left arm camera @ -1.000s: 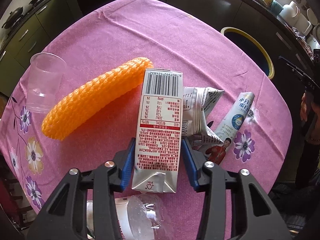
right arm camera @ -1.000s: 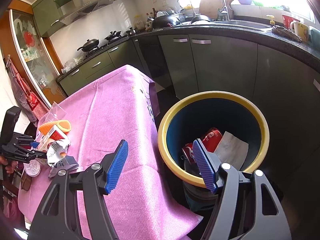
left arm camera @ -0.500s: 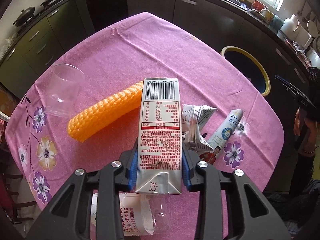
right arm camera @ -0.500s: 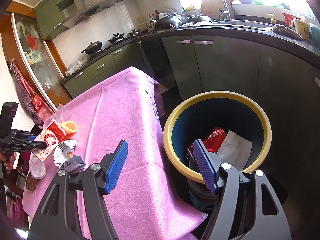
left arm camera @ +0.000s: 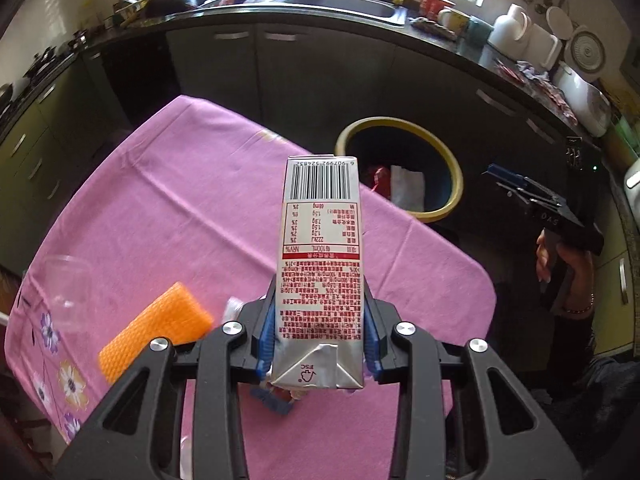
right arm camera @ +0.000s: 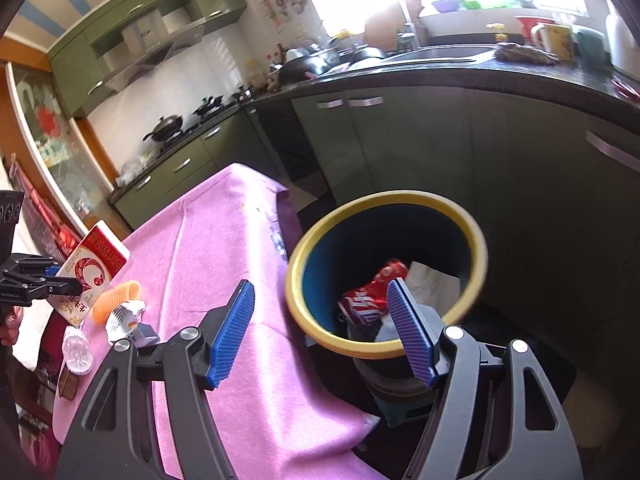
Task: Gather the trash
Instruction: 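Carry the milk carton over the bin and open the left gripper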
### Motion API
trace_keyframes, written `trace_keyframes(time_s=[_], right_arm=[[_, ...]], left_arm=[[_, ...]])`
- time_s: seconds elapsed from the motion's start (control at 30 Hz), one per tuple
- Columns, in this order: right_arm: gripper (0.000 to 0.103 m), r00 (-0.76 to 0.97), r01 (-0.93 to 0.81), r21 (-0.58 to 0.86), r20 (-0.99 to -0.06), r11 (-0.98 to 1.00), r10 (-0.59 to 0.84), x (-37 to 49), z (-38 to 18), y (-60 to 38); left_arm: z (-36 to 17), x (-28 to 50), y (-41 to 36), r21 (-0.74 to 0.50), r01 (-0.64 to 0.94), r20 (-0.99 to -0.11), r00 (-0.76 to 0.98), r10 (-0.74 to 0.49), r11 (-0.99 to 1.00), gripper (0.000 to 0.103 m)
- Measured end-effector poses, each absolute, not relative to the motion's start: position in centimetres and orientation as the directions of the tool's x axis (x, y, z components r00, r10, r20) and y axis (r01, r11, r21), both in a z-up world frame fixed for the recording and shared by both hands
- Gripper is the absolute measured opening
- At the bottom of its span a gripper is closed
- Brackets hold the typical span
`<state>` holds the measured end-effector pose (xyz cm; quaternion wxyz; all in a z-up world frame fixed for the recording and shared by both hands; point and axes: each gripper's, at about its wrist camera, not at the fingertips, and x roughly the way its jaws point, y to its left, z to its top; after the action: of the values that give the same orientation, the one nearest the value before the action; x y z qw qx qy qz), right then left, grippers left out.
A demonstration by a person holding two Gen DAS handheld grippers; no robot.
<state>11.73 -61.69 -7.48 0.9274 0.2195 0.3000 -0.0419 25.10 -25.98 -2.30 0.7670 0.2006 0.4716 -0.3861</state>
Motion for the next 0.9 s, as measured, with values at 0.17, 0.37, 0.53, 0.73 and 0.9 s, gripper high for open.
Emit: trace_keyframes(time_s=[0.17, 0.37, 0.53, 0.73, 0.9], right_arm=[[0.068, 0.828, 0.279, 0.417, -0.561, 0.865, 0.004, 8.7, -8.0, -65.3], [0.07, 0.834, 0.349, 0.467, -0.55, 0.813, -0.042, 4.6, -9.2, -69.5], [0.071, 0.822, 0.384, 0.499, -0.568, 0.777, -0.042, 2.9, -10.9, -71.4], [0.072, 0.817, 0.379, 0.516, -0.577, 0.768, -0.016, 2.5, -11.6, -71.5], [0.072, 0.823, 0.333, 0.513, -0.567, 0.791, 0.021, 3.8, -11.0, -70.2]], left_arm=[[-2.9, 24.8, -35.3, -0.063, 0.854, -0.883, 0.194, -0.428, 0.517, 0.034], [-6.6, 26.8, -45.2, -0.066, 0.874, -0.904, 0.151, -0.399, 0.481, 0.034], [-9.8, 29.0, -51.1, -0.052, 0.854, -0.907, 0.177, -0.383, 0.518, 0.06], [-8.8, 28.1, -50.1, -0.088, 0.836, -0.882, 0.188, -0.433, 0.542, 0.067], [-4.4, 25.0, -43.0, -0.096, 0.818, -0.816, 0.261, -0.515, 0.567, 0.067]])
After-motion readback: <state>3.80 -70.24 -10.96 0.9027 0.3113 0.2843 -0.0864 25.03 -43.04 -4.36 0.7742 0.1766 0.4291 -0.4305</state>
